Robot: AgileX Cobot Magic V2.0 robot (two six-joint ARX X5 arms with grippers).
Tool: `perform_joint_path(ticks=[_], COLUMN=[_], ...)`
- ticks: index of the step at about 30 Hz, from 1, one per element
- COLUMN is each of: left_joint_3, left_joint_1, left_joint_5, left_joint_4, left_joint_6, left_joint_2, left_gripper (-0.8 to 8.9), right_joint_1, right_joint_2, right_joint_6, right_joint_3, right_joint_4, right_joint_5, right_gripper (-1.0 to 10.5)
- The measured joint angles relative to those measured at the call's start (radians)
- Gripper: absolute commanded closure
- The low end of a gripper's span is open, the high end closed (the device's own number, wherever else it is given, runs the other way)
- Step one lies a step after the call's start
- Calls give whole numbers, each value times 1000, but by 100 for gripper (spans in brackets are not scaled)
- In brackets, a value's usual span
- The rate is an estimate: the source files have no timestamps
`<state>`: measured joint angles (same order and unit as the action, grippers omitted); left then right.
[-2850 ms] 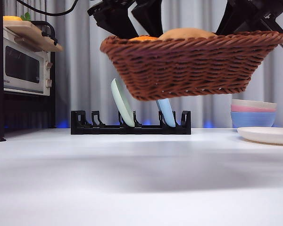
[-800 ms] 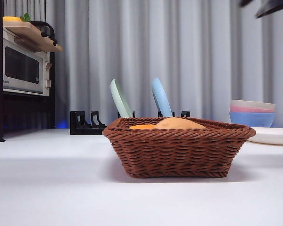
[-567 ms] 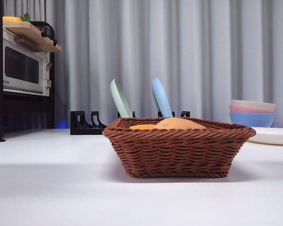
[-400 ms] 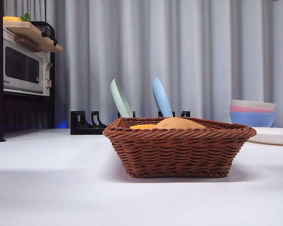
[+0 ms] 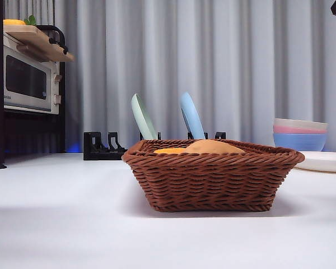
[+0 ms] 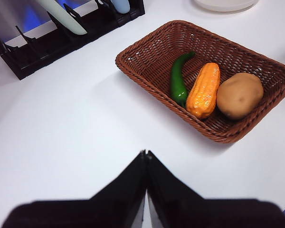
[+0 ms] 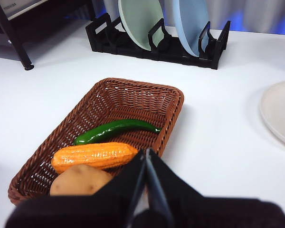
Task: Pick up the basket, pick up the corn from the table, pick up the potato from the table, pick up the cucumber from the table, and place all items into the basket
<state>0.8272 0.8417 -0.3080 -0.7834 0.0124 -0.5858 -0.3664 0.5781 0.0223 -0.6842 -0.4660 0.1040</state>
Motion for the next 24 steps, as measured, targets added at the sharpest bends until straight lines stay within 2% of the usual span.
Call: perform_joint_path(ticks=[9, 12, 15, 20, 24], left_joint_3=[-1, -22, -97, -347, -549], left_joint_1=[0, -40, -135, -367, -555], left_joint_5=[-3, -2, 0, 10, 129], left_joint_4=[1, 24, 133, 442, 599], left_joint_6=[-13, -31, -47, -48, -30], left_joint_2=[11, 55, 124, 267, 373], left_gripper=[817, 817, 817, 817, 817], right_joint_1=[0, 0, 0, 0, 0], right_joint_2=[0, 0, 0, 0, 0], right_joint_6=[0, 0, 0, 0, 0], right_joint_3=[0, 0, 0, 0, 0], right_joint_4=[0, 0, 0, 0, 0], right_joint_5=[0, 0, 0, 0, 0], right_gripper=[945, 945, 945, 945, 945])
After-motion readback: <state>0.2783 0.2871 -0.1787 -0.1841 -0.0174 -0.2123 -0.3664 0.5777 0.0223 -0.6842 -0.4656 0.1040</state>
